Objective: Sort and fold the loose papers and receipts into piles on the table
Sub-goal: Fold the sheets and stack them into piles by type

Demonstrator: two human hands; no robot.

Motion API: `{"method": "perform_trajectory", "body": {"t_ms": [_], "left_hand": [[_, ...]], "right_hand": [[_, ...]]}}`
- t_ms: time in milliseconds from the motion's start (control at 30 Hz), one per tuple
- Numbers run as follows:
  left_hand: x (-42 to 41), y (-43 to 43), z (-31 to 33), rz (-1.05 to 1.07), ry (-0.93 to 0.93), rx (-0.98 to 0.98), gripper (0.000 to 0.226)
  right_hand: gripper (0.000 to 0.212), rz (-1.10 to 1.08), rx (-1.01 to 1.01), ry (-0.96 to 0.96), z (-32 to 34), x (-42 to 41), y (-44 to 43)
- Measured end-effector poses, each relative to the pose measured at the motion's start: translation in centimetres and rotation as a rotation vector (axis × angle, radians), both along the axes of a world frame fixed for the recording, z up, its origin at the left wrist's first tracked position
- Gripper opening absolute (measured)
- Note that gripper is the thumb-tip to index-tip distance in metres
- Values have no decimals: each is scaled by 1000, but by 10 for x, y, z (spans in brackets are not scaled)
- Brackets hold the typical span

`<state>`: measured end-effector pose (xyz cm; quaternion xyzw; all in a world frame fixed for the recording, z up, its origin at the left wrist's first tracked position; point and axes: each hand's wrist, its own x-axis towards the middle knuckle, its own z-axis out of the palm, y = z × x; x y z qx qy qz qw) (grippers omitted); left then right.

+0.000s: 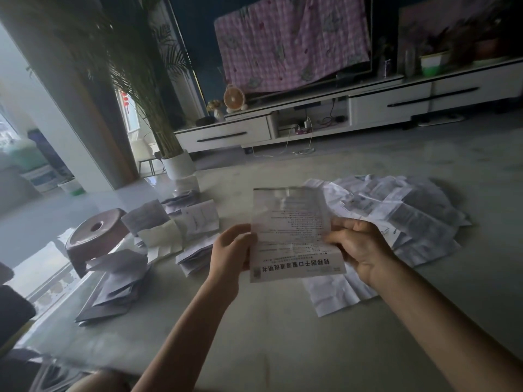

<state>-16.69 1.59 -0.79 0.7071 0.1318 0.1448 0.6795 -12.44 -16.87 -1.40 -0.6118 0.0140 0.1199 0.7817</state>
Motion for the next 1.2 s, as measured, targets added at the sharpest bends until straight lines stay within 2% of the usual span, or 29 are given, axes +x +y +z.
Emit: {"method": "perform_trajectory", "body": {"t_ms": [167,267,367,433,500,567,600,667,733,800,900,933,1100,1200], "left_hand": [[-4,1,-2,-27,-11,-27,27],[-5,4,-3,-27,-50,-18,33],[-5,8,-2,-25,-108,-4,34],[-7,10,2,-67,-94,88,29],[-8,8,7,-161,-86,226,40],[-12,3,10,-248,-98,311,48],[-13,1,11,-286,-110,312,44],[-14,-1,14,-338,-53,189,30],[-14,2,14,-356,62,76,32],[-14,3,11,-355,78,157,37],[-15,-1,4,-291,-9,318,18],[-15,-1,2,-254,-28,344,18],[-11,7,5,-79,-62,387,28],[-8,12,10,-71,-45,481,31]], "right_hand": [[21,31,-40,-28,2,-1,0],[35,83,-34,-50,4,-1,-1],[36,132,-87,-106,10,-5,-5],[32,127,-209,-201,14,-3,-7],[17,238,-357,-338,17,-4,-9],[32,443,-481,-389,17,-7,-8],[36,509,-513,-382,15,-8,-6],[23,529,-491,-370,11,-10,-3],[16,496,-477,-377,8,-9,-3],[19,486,-438,-366,6,-8,-4],[9,454,-413,-388,4,-11,4],[8,438,-425,-407,3,-13,8],[16,434,-482,-399,3,-10,3],[14,503,-504,-366,7,-7,-5]]}}
